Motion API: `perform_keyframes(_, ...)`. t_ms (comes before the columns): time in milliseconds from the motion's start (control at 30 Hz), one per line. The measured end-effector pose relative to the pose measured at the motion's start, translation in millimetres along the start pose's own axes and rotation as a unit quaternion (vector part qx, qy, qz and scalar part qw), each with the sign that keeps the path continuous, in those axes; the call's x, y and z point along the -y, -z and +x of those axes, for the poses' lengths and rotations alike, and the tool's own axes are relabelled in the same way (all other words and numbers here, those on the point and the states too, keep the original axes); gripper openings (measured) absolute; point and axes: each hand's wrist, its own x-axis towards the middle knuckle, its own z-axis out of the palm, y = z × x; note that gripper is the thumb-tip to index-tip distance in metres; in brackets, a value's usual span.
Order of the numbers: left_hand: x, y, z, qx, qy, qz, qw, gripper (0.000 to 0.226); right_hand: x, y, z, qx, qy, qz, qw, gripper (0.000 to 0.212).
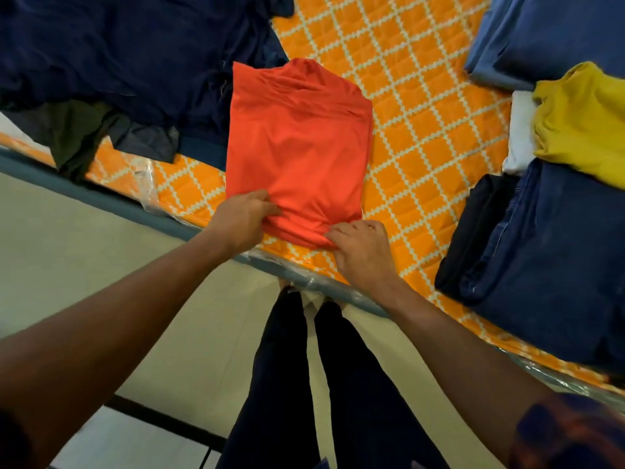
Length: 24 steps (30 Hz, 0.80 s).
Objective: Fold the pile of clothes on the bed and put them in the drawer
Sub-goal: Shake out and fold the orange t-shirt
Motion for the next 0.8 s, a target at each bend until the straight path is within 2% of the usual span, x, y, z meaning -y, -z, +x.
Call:
perform_keyframes(67,-4,16,11,0.052,0.026,0.02,0.998,0.041,1,18,12,0.067,-0.026,0.046,0.996,0.019)
perform_keyframes(133,-10,32,20,0.192,0.038,-0.014,0.981,0.029,-1,41,19,0.2,-0.07,0.127,0.969,0.013)
perform_keyframes(200,-15,43,17,0.377,0.057,-0.127,0.916,0.022,-8,64,21,0.329,-0.078,0.191,0.921,0.028)
perform_keyframes(233,-19,50,13,0.422,0.058,-0.181,0.887,0.022,-11,75,22,0.365,-0.082,0.212,0.903,0.031)
perform_keyframes(267,-20,56,9,0.428,0.056,-0.222,0.874,0.027,-14,84,22,0.383,-0.085,0.235,0.89,0.031)
perform_keyframes(300,-20,61,8,0.411,0.045,-0.249,0.876,0.037,-17,92,24,0.388,-0.094,0.253,0.881,0.027)
perform_keyframes(367,-13,66,19,0.313,0.033,-0.283,0.906,0.049,-22,103,35,0.343,-0.135,0.296,0.881,0.013)
perform_keyframes(400,-8,70,28,0.252,0.052,-0.31,0.915,0.047,-25,105,45,0.294,-0.165,0.33,0.882,0.006)
perform_keyframes(467,7,76,44,0.136,0.103,-0.354,0.919,0.037,-31,103,71,0.183,-0.24,0.405,0.863,0.006)
perform_keyframes(533,22,79,60,0.069,0.139,-0.326,0.933,0.032,-37,93,96,0.106,-0.301,0.455,0.831,0.004)
perform_keyframes(600,29,78,66,0.03,0.17,-0.245,0.954,0.031,-44,76,115,0.062,-0.352,0.465,0.81,0.007)
perform_keyframes(667,30,73,66,-0.07,0.182,-0.177,0.965,0.035,-47,62,124,0.034,-0.393,0.408,0.823,0.016)
perform_keyframes(733,24,63,57,-0.173,0.14,-0.132,0.966,0.038,-39,56,117,0.0,-0.409,0.306,0.86,0.034)
perform_keyframes(800,16,47,42,-0.211,0.135,-0.147,0.957,0.042,-19,54,101,-0.065,-0.395,0.215,0.891,0.043)
